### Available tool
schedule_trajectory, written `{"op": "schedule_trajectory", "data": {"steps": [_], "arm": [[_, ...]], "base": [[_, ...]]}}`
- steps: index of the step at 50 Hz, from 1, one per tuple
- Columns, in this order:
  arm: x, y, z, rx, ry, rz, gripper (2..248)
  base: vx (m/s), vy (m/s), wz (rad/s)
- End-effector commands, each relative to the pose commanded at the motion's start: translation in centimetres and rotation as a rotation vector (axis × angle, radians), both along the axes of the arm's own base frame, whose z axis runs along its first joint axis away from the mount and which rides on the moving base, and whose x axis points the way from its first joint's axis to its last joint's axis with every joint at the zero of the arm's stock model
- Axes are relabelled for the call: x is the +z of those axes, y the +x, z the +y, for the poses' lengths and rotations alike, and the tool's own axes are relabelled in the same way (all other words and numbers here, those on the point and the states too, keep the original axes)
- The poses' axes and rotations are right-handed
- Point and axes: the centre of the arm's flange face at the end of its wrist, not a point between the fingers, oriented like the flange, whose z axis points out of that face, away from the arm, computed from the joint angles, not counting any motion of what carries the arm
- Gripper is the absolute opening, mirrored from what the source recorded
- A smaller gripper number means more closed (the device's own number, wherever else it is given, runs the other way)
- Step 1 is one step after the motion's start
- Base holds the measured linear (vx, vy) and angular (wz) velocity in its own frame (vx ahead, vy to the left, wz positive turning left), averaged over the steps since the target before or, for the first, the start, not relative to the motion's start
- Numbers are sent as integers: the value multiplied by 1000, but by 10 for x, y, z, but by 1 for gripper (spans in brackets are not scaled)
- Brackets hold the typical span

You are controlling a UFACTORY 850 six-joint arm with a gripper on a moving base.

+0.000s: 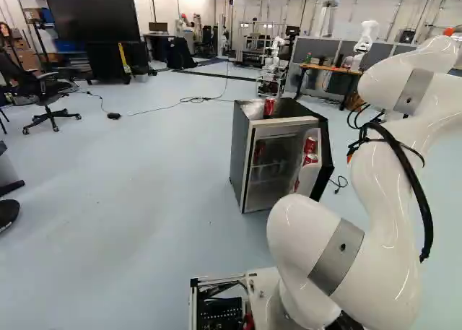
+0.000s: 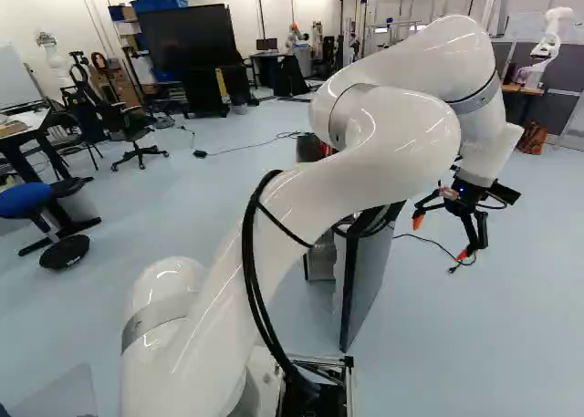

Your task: Grab a drink from the fridge

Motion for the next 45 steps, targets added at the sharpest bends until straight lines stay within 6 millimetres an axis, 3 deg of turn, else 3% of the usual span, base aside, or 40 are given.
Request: {"op": "schedule_trajectory", "data": {"steps": [45], "arm": [[-10, -13, 47, 154, -187, -10, 247]], "base": [[0, 0, 0]]}}
